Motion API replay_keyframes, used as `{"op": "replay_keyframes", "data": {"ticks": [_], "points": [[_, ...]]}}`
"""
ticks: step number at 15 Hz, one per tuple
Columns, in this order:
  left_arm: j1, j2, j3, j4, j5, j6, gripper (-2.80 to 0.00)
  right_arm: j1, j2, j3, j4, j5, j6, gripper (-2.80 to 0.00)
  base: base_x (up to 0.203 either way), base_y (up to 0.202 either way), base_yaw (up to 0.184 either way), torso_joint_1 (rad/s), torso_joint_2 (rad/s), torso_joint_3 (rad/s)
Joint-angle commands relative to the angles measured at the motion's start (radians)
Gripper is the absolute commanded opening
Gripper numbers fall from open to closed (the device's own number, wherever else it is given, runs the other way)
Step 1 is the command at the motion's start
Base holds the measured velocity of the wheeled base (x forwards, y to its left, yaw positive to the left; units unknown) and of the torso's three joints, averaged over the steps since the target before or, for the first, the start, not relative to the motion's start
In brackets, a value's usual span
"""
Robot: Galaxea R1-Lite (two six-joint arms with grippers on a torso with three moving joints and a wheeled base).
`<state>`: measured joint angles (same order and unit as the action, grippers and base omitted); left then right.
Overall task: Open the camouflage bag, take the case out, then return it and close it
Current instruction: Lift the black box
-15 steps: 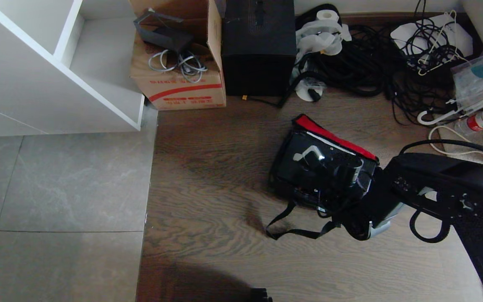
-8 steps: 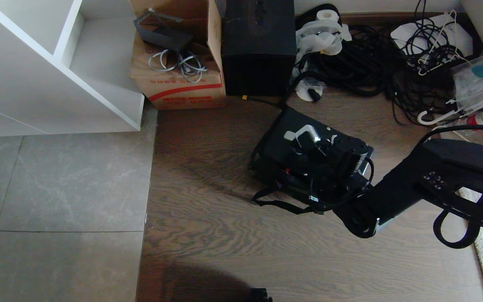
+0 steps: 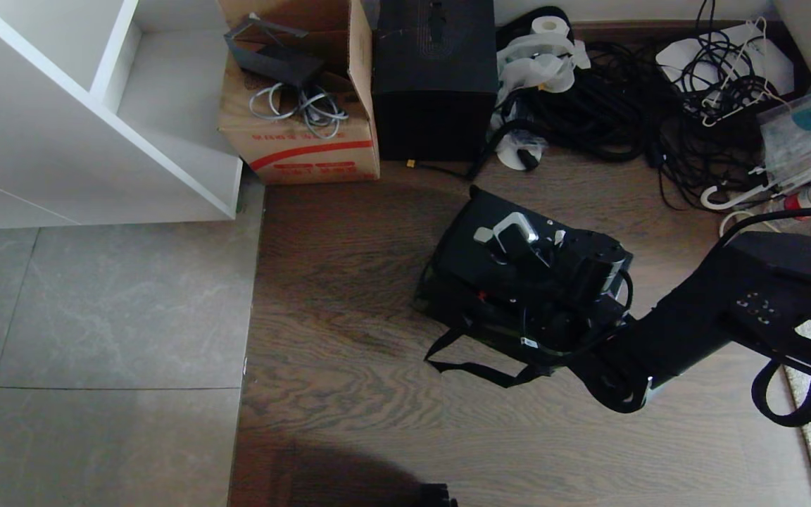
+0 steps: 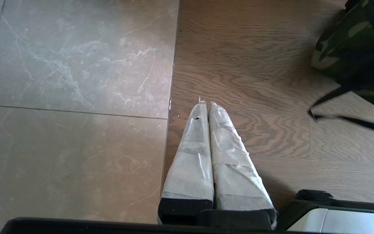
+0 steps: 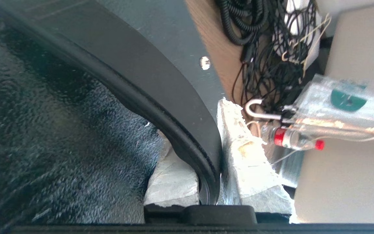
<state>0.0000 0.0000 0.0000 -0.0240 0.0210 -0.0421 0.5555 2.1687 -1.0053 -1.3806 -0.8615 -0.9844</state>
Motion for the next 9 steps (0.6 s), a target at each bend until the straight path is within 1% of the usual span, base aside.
{"op": "replay_keyframes", "data": {"ticks": [1, 5, 8, 9], "points": [[0.0, 0.0, 0.009, -0.001, 0.001, -0.001, -2.8, 0.0, -0.022, -0.003, -0.006, -0.001, 0.032, -2.8, 0.0, 0.0, 0.0, 0.0, 0.0, 0.0], [0.0, 0.0, 0.008, -0.001, 0.001, -0.001, -2.8, -0.002, -0.03, -0.024, 0.036, -0.001, 0.085, -2.8, 0.0, 0.0, 0.0, 0.0, 0.0, 0.0], [0.0, 0.0, 0.009, -0.001, 0.001, -0.001, -2.8, -0.003, -0.018, -0.039, 0.063, 0.0, 0.149, -2.8, 0.0, 0.0, 0.0, 0.0, 0.0, 0.0], [-0.001, 0.0, 0.009, -0.001, 0.001, -0.001, -2.8, -0.003, -0.012, -0.037, 0.088, 0.002, 0.182, -2.8, 0.0, 0.0, 0.0, 0.0, 0.0, 0.0]]}}
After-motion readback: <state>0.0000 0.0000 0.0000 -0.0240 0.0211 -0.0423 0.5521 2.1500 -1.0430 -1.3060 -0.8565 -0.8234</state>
